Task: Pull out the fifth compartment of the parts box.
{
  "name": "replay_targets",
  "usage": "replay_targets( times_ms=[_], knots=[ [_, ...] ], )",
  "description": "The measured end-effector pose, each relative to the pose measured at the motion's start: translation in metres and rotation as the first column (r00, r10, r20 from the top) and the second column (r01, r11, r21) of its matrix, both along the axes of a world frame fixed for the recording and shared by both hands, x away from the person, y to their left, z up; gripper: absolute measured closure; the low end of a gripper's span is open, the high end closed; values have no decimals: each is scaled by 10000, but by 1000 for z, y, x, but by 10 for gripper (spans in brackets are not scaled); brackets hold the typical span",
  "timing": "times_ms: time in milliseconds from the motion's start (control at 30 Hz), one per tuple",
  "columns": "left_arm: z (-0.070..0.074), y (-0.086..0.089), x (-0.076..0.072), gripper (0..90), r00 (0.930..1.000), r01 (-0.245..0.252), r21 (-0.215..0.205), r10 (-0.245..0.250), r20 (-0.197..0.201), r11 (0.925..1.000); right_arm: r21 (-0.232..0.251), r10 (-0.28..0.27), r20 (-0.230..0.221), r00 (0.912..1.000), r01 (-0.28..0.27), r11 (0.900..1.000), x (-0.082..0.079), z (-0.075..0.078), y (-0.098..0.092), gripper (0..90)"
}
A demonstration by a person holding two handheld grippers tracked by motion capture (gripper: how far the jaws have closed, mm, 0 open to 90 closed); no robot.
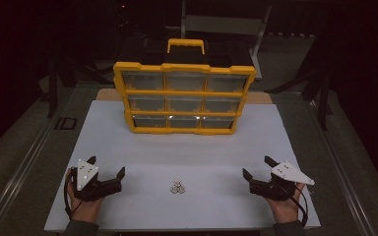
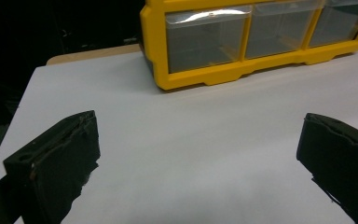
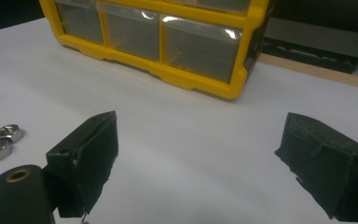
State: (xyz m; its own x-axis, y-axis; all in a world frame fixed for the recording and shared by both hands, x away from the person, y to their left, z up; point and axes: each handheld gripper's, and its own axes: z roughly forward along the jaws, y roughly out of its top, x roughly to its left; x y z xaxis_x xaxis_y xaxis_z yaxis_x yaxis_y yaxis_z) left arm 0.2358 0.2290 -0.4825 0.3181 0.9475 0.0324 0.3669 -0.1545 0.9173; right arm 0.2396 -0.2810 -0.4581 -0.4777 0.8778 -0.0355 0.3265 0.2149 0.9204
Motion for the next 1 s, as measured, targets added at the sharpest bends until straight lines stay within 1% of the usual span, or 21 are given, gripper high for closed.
replay_targets(
  times_ms=[67, 167, 200, 267, 400, 633, 800, 1000],
  knots=[
    [-1, 0, 1, 0, 10000, -63, 21, 63, -51, 10000, 58, 179, -18, 9998, -179, 9998, 1, 5, 2, 119],
    [-1, 0, 1, 0, 10000, -25, -12, 25, -51, 10000, -200, 399, 0, 9992, -398, 9990, 3, 14, 7, 129],
    [-1, 0, 1, 0, 9999, 83, -15, -83, -65, 10000, -274, 357, -46, 9994, -358, 9990, 5, 16, 10, 143],
    [-1, -1, 1, 0, 9997, 233, 0, -233, -75, 9997, -439, 231, -200, 9995, -240, 9987, 10, 21, 15, 144],
    [-1, -3, 0, 0, 9993, 369, 35, -369, -14, 9993, -596, 525, -14, 9986, -525, 9968, 18, 30, 24, 144],
    [-1, -3, 0, 0, 9992, 384, -45, -384, 90, 9993, -743, 896, 386, 9952, -866, 9935, 27, 50, 41, 143],
    [-1, -5, 0, 0, 9989, 448, -17, -448, 100, 9990, -946, 933, 432, 9947, -889, 9915, 33, 62, 53, 145],
    [-1, -5, 0, 0, 9985, 535, 2, -535, 105, 9986, -1068, 1036, 531, 9932, -975, 9895, 40, 71, 63, 147]
  ],
)
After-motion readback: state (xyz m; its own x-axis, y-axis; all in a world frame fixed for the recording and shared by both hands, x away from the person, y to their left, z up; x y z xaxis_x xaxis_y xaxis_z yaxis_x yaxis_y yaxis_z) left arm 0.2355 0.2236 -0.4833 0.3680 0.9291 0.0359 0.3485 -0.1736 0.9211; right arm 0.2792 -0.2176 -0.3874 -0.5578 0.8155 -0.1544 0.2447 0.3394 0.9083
